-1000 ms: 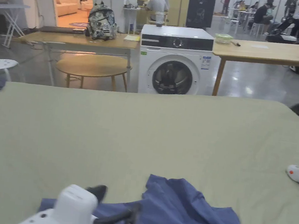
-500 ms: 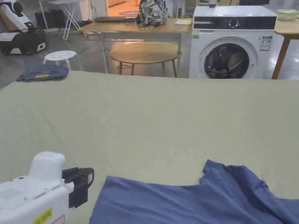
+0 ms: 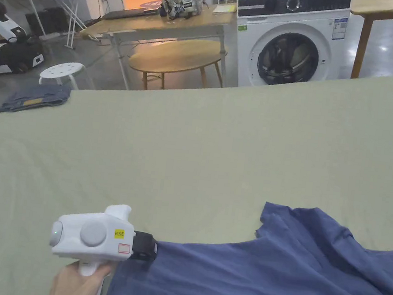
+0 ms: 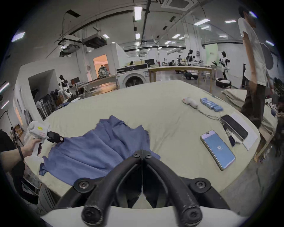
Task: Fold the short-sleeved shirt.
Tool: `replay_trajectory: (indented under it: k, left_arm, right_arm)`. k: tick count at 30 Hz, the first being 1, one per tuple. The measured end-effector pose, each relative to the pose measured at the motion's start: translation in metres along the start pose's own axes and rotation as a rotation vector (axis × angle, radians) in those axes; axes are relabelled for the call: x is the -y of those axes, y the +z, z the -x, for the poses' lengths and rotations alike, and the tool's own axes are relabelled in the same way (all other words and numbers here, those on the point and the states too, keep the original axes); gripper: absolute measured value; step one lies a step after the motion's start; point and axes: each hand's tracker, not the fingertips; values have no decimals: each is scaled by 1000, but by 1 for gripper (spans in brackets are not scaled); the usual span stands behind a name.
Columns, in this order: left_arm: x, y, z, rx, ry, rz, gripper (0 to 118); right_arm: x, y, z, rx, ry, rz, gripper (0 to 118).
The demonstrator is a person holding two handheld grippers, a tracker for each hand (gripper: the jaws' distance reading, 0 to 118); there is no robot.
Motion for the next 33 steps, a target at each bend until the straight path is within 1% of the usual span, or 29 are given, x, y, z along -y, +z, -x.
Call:
replay_trajectory:
  k: [1,3,4,5,6,7,8,9,10,11,12,13,14,15,16,17,18,19,21,22,23,24,26,27,29,32,33]
  left_arm:
    - [4,7,-10,-14,-17,2,46]
    - [1,7,-17,-45,-88,11,0]
    - [0,8,-21,-54,-115,17,0]
    - [-1,10,-25,-45,-111,21,0]
    - [-2,9,-28,0,-101,27,0]
    - [0,5,-36,-59,-97,37,0]
    - [2,2,-40,-81,-125,43,0]
    - [3,0,-42,-104,-148,46,0]
    - [3,-2,-44,-109,-151,48,0]
    - [3,-1,-45,-108,-151,45,0]
    - [4,0,-45,-109,-148,44,0]
    - [8,4,-48,-111,-147,42,0]
    - [9,5,-49,-111,-150,38,0]
    - [12,6,-49,-110,-151,31,0]
    - [14,7,-49,-107,-146,23,0]
    - [13,6,-45,-103,-140,17,0]
    - [14,6,-44,-97,-131,12,0]
    - [15,8,-44,-91,-122,7,0]
    - [14,8,-39,-77,-98,2,0]
    - [14,11,-37,-62,-81,-2,0]
    - [14,16,-34,-36,-71,-6,0]
    - [14,31,-31,4,-76,-38,0]
    - [14,75,-26,40,-100,-196,0]
    - [14,104,-25,73,-92,-265,0]
    - [12,161,-21,127,-78,-389,0]
    - [13,244,-15,146,-68,-550,0]
    - [10,262,-5,160,-59,-596,0]
  right_arm:
    - [1,-1,-3,6,-3,5,0]
    - [3,-3,-5,21,-11,14,0]
    - [8,-5,-8,23,-20,19,0]
    - [10,-6,-9,21,-29,24,0]
    - [11,-7,-9,17,-38,31,0]
    - [12,-8,-8,13,-44,35,0]
    - [14,-9,-5,13,-47,39,0]
    - [15,-12,-4,11,-59,51,4]
    - [15,-17,-4,0,-82,83,21]
    - [16,-23,-5,-13,-108,109,56]
    - [19,-30,-5,-10,-141,123,73]
    - [22,-41,-7,5,-197,141,74]
    - [26,-50,-11,5,-247,139,74]
    - [32,-63,-16,-1,-318,151,73]
    - [38,-74,-20,22,-368,181,65]
    - [43,-83,-22,25,-412,217,40]
    - [50,-91,-25,-11,-451,246,19]
    - [58,-98,-26,-40,-483,266,8]
    - [72,-108,-26,-67,-526,295,5]
    - [70,-103,-26,-46,-521,253,5]
    - [66,-97,-27,-54,-531,239,5]
    - [58,-89,-25,-57,-528,236,5]
    - [40,-71,-22,-73,-433,160,5]
    - [28,-61,-20,-91,-397,126,5]
    - [2,-48,-13,-166,-367,81,5]
    - [-39,-30,2,-186,-230,-16,5]
    - [-56,-23,5,-196,-189,-43,5]
